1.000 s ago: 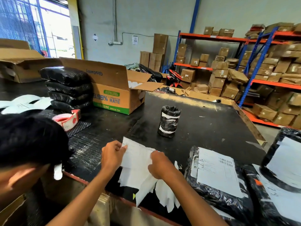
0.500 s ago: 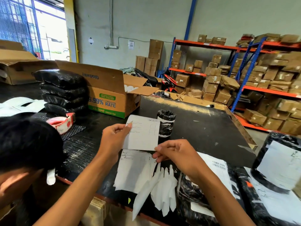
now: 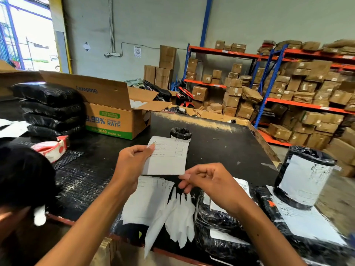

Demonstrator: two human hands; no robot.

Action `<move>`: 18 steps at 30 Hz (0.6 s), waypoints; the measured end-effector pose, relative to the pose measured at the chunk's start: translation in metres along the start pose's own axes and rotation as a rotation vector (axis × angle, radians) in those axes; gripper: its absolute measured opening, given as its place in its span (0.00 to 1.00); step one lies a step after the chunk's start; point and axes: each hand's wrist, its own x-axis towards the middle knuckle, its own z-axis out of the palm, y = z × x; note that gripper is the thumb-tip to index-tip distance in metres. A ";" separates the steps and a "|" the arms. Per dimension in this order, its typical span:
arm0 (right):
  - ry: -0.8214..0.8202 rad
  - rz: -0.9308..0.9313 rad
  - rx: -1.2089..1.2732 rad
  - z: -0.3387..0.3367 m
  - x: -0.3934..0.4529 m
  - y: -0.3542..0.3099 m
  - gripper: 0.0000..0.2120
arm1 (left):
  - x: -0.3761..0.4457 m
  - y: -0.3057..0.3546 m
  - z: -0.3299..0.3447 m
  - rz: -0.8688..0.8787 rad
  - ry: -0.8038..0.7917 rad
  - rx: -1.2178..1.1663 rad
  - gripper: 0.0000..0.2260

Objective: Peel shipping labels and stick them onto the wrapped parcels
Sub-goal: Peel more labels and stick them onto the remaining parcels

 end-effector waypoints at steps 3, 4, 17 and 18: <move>0.003 -0.012 0.021 0.000 -0.001 0.002 0.08 | 0.000 -0.001 0.000 -0.002 0.004 0.017 0.06; 0.003 -0.018 0.027 0.000 -0.001 0.002 0.08 | 0.001 -0.002 0.000 0.000 0.004 0.036 0.07; 0.055 -0.154 -0.003 -0.002 0.027 -0.008 0.08 | -0.035 0.023 0.017 0.399 -0.359 0.323 0.07; 0.043 -0.155 0.017 0.000 0.029 -0.008 0.08 | -0.033 0.021 0.017 0.411 -0.328 0.327 0.06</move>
